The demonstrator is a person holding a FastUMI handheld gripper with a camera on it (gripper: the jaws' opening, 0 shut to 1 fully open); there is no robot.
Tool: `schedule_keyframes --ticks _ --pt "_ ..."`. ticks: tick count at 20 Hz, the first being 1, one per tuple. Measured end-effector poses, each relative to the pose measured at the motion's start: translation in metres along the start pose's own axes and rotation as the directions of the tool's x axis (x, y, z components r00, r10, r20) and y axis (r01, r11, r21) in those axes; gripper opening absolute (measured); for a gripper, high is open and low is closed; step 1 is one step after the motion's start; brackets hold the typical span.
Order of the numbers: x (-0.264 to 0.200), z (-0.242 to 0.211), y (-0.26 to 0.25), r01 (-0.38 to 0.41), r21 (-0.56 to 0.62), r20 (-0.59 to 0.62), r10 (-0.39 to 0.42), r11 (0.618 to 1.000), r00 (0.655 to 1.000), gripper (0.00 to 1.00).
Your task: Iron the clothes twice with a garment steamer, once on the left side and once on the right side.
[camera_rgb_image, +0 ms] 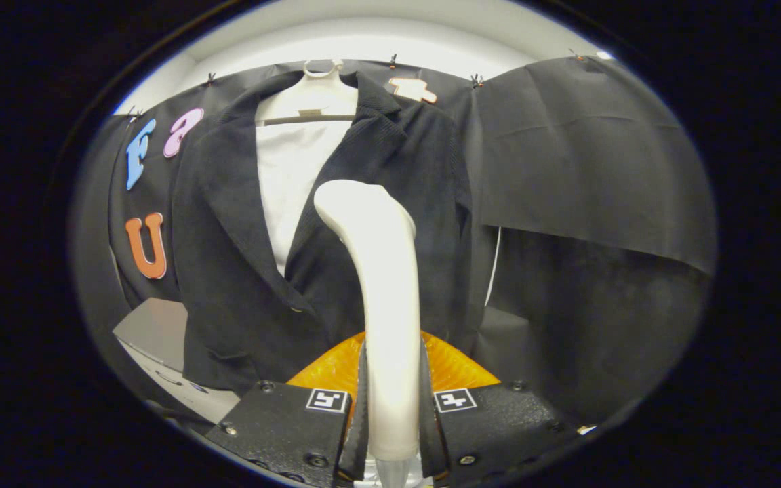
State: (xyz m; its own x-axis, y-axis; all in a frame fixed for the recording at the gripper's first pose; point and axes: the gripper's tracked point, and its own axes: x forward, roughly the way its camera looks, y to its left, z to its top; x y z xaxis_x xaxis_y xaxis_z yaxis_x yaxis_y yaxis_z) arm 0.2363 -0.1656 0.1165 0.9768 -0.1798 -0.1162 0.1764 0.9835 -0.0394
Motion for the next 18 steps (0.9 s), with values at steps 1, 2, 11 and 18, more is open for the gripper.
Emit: schedule_keyframes --ticks 1,2,11,18 --pt "0.000 -0.003 0.001 0.000 -0.006 -0.005 0.000 1.000 1.000 0.33" --pt "0.000 -0.008 0.001 0.004 -0.011 -0.011 -0.004 1.000 1.000 0.33" --pt "0.001 -0.052 -0.001 0.027 -0.051 -0.065 -0.030 0.998 0.997 0.33" --pt "0.005 -0.093 0.000 0.043 -0.089 -0.113 -0.053 0.995 0.992 0.33"
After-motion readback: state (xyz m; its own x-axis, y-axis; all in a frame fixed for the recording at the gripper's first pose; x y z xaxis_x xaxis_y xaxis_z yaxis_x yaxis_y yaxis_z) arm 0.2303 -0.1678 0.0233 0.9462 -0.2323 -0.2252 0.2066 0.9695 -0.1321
